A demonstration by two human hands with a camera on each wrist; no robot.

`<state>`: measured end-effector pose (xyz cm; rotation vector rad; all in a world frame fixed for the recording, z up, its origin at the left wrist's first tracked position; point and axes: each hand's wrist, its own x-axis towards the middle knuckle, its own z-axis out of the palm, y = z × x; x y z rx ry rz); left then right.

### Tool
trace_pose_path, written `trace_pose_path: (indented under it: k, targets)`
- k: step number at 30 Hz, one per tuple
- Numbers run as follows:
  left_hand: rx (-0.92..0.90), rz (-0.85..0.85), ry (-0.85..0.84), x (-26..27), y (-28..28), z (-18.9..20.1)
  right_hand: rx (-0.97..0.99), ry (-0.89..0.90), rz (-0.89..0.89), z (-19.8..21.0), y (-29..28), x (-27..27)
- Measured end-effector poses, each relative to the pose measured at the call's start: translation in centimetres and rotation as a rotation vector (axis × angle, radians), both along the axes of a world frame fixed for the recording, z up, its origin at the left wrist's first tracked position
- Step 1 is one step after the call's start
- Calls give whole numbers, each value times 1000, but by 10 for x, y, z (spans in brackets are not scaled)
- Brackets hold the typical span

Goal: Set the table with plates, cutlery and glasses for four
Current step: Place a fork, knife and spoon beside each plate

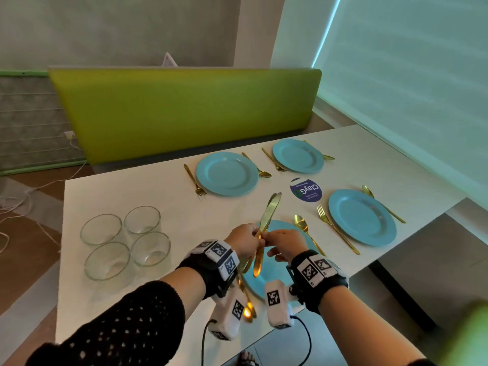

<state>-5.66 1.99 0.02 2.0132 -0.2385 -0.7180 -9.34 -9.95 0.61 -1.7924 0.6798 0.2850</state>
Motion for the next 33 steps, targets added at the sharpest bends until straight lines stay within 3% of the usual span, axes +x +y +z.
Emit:
trace_pose_path:
  k: [4, 10, 14, 18, 33]
  targets:
    - [-80, 156, 83, 26, -37, -5, 4, -2, -13, -2, -42, 27]
    - [-76, 299, 138, 76, -80, -13, -432, 118, 130, -14, -146, 61]
    - [-56, 313, 137, 93, -99, -19, -594, 276, 296, -29, -192, 64]
    - [-39, 335, 133, 101, -117, -23, -671, 306, 370, -45, -212, 63]
    - [-18, 346, 169, 108, -152, -32, -802, 253, 274, -70, -226, 56]
